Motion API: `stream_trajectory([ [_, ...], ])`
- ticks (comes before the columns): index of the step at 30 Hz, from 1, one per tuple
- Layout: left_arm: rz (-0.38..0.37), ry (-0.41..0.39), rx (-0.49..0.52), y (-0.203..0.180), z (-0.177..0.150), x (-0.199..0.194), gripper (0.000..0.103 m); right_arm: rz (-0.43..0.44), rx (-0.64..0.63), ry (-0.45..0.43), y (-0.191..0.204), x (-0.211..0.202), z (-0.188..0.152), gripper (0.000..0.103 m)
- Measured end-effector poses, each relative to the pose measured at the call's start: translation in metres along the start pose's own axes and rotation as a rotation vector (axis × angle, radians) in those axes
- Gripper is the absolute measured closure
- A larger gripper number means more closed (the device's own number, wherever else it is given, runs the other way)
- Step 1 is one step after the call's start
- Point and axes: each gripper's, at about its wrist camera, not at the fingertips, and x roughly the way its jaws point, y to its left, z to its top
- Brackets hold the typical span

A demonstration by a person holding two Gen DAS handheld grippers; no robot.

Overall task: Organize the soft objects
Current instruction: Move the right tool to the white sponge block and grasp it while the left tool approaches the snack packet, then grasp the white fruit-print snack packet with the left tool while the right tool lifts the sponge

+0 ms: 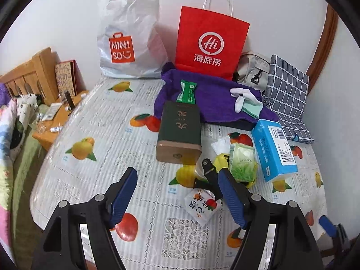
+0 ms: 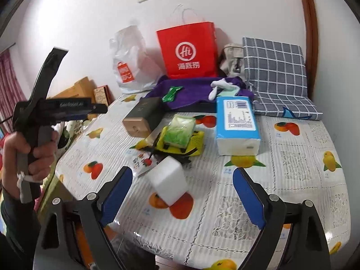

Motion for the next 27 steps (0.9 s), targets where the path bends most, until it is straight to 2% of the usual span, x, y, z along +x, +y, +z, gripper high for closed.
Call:
stream_trajectory([
  [8, 0.005, 0.042, 0.0, 0.009, -0.006, 0.02, 0.03, -0.016, -0.08, 0.062, 0.021, 0.043, -0.013, 0.013],
  [17, -0.025, 0.066, 0.016, 0.015, -0.009, 0.036, 0.03, -0.009, -0.065, 0.102, 0.018, 0.089, -0.017, 0.013],
  [19, -0.026, 0.072, 0.021, 0.015, -0.01, 0.04, 0.03, -0.004, -0.072, 0.105, 0.018, 0.096, -0.017, 0.019],
  [20, -0.028, 0.074, 0.028, 0.015, -0.011, 0.043, 0.03, -0.001, -0.075, 0.113, 0.018, 0.099, -0.017, 0.029],
  [21, -0.028, 0.077, 0.032, 0.015, -0.012, 0.045, 0.03, 0.008, -0.076, 0.128, 0.018, 0.103, -0.016, 0.047],
  [25, -0.028, 0.11, 0.043, 0.015, -0.017, 0.059, 0.03, 0.019, -0.048, 0.129, 0.011, 0.103, -0.01, 0.05],
  [27, -0.027, 0.128, 0.052, 0.012, -0.021, 0.066, 0.03, -0.005, -0.039, 0.118, 0.007, 0.099, -0.005, 0.05],
])
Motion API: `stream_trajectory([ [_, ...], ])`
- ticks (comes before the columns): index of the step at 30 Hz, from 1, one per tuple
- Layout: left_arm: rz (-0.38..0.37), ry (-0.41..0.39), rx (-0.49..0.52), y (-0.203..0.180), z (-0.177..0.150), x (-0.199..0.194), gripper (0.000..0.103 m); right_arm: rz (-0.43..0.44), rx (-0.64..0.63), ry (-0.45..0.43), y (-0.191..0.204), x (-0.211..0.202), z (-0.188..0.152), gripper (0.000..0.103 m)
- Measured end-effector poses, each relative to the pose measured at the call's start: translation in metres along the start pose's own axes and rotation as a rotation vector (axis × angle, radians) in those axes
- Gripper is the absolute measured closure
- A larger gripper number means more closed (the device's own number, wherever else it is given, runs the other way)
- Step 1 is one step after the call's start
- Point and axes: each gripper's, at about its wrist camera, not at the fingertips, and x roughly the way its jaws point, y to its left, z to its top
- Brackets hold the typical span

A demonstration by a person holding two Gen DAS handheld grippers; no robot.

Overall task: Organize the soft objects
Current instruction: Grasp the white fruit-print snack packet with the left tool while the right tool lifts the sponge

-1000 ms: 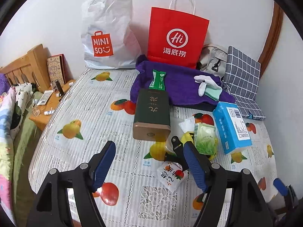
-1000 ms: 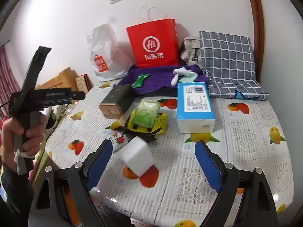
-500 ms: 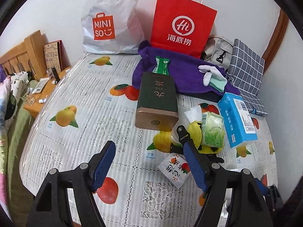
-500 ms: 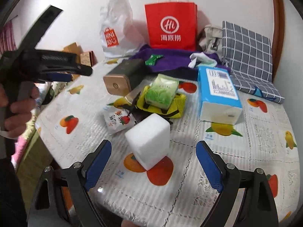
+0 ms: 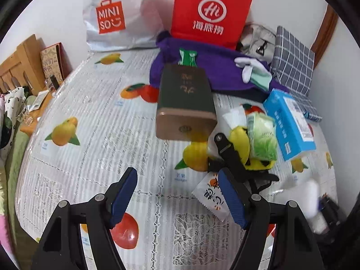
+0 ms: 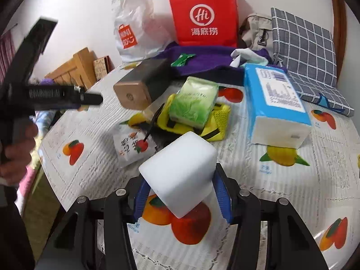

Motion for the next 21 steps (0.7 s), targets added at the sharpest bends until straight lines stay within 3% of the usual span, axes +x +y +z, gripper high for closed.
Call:
stream_trajectory([
  [8, -0.027, 0.067, 0.092, -0.023, -0.017, 0.03, 0.03, -0.109, 0.066, -0.015, -0.036, -0.012, 0.005, 0.05],
  [13, -0.048, 0.1, 0.18, -0.044, -0.022, 0.049, 0.03, -0.118, 0.085, -0.019, -0.05, -0.016, 0.002, 0.05],
  [14, -0.052, 0.115, 0.2, -0.049, -0.024, 0.055, 0.026, -0.122, 0.085, -0.023, -0.052, -0.017, 0.001, 0.05],
  [16, -0.044, 0.1, 0.244, -0.057, -0.028, 0.057, 0.017, -0.133, 0.093, -0.022, -0.058, -0.017, 0.0, 0.05],
  [18, 0.0, 0.086, 0.309, -0.068, -0.036, 0.059, 0.016, -0.143, 0.103, -0.017, -0.063, -0.015, -0.002, 0.05],
  [21, -0.017, 0.049, 0.327, -0.07, -0.043, 0.056, 0.017, -0.156, 0.11, -0.007, -0.069, -0.01, -0.004, 0.05],
])
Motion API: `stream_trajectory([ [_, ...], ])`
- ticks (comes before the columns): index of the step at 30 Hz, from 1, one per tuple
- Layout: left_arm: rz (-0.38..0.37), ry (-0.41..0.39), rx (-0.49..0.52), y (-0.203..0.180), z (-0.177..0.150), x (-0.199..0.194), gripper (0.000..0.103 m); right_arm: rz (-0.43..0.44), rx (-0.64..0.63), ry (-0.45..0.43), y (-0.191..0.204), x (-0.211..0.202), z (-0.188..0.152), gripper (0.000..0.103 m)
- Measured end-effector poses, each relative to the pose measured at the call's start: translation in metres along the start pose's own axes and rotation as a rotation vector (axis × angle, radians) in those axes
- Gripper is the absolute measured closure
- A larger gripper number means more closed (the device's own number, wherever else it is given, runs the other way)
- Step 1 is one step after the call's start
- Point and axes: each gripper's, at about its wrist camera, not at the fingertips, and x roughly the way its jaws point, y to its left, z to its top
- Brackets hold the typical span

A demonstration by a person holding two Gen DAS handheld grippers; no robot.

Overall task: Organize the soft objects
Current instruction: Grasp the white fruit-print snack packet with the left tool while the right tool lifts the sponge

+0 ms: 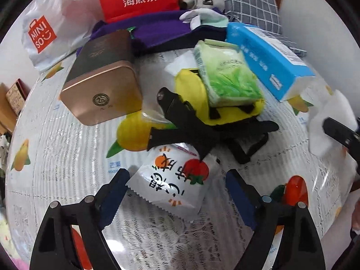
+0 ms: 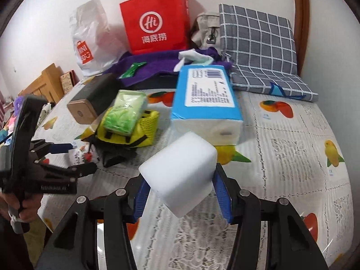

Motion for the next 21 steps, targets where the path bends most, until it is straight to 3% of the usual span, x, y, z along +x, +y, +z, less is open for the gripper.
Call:
stream_trajectory([
  [3, -0.003, -0.02, -0.002, -0.002, -0.002, -0.004, 0.029, 0.017, 0.019, -0.006, -0.004, 0.004, -0.001, 0.049],
  [5, -0.005, -0.026, -0.005, -0.002, -0.004, -0.006, 0.042, 0.018, 0.016, -0.008, -0.004, 0.004, 0.0, 0.049],
  [21, 0.013, -0.019, -0.066, 0.005, -0.014, -0.013, 0.067, 0.011, 0.02, 0.015, -0.003, 0.003, -0.002, 0.049],
])
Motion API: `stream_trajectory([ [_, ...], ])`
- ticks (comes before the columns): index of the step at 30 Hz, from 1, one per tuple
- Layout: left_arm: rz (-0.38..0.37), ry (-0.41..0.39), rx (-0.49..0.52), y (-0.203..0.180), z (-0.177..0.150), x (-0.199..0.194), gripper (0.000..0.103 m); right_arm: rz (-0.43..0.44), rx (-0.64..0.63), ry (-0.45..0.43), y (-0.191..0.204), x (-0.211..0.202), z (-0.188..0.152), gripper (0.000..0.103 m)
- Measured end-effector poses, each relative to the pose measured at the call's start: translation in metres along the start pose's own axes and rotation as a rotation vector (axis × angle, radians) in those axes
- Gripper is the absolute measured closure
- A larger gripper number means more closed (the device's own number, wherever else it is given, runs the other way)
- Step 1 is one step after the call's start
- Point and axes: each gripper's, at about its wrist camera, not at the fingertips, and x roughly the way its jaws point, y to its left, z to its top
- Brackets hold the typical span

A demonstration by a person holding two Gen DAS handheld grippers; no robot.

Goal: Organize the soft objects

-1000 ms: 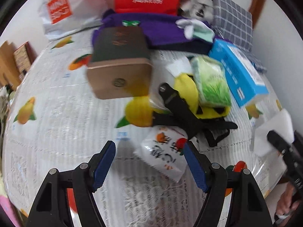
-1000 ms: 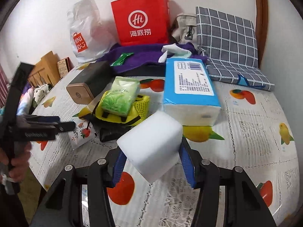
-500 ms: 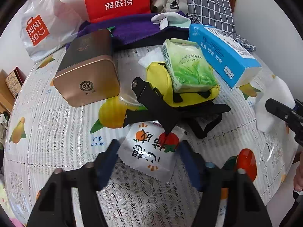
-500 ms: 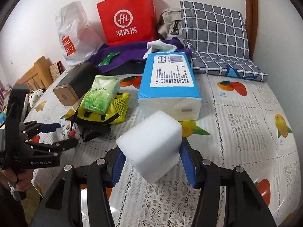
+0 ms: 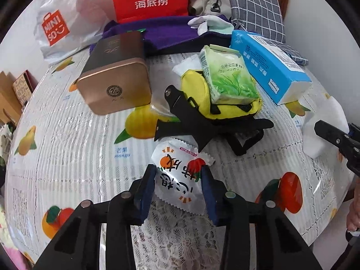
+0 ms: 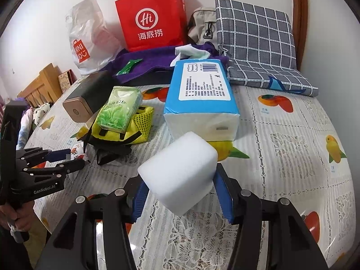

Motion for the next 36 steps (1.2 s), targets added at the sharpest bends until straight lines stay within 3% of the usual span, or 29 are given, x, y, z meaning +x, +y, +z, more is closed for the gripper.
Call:
stream_trajectory([
  [4, -0.01, 0.009, -0.036, 0.007, -0.005, -0.004, 0.076, -0.006, 0.018, 0.014, -0.001, -0.002, -0.002, 0.049],
  [8, -0.007, 0.018, -0.086, 0.019, -0.008, -0.009, 0.078, -0.015, 0.038, 0.022, -0.003, -0.008, -0.002, 0.049],
  [15, -0.004, -0.018, -0.153, 0.037, -0.006, -0.03, 0.078, -0.018, 0.062, 0.001, -0.008, -0.029, 0.006, 0.049],
  [24, 0.0, -0.07, -0.153, 0.04, 0.007, -0.058, 0.078, -0.002, 0.063, -0.026, -0.01, -0.051, 0.019, 0.05],
  [36, 0.011, -0.097, -0.196, 0.052, 0.027, -0.072, 0.078, 0.047, 0.048, -0.028, -0.005, -0.052, 0.044, 0.05],
])
